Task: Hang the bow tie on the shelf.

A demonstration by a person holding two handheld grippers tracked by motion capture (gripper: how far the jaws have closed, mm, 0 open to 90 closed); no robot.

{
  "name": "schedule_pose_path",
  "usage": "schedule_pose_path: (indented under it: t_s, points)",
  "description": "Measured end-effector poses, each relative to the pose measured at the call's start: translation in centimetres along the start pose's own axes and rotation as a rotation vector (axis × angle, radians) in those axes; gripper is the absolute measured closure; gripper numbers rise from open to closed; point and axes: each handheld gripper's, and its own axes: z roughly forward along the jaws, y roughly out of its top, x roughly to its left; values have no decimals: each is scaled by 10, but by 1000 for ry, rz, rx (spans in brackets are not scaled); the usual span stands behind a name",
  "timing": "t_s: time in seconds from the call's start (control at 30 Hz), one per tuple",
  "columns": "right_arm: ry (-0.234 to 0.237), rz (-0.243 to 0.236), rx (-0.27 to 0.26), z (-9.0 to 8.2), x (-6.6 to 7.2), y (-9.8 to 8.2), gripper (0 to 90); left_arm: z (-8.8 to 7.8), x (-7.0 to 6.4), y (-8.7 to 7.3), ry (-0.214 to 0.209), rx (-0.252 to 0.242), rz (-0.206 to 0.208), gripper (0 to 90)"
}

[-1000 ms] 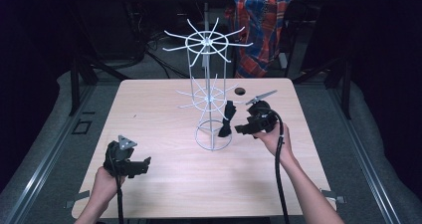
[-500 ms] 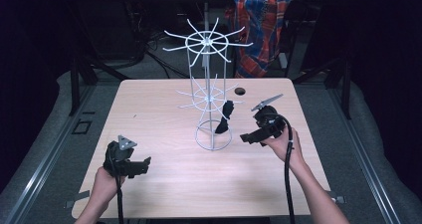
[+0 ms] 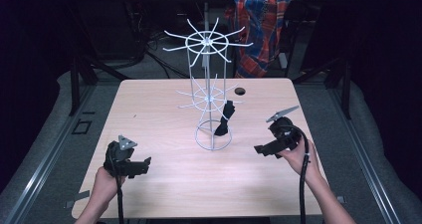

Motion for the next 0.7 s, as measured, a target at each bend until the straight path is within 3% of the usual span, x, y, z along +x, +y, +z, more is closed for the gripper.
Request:
schedule_pose_path:
  t_s: [0.3,0.5,0.6,0.7]
  points:
    - [-42,-15,84,3,1,-32,1,0,0,0,1,3,4,155]
    - [-43,-27,139,10,2,-54,0,1,1,0,0,14,2,156]
    - [-58,-48,159,9,2,-60,0,1,0,1,2,14,9,156]
    - [-61,-39,155,12,0,-62,0,1,0,1,2,16,11,156]
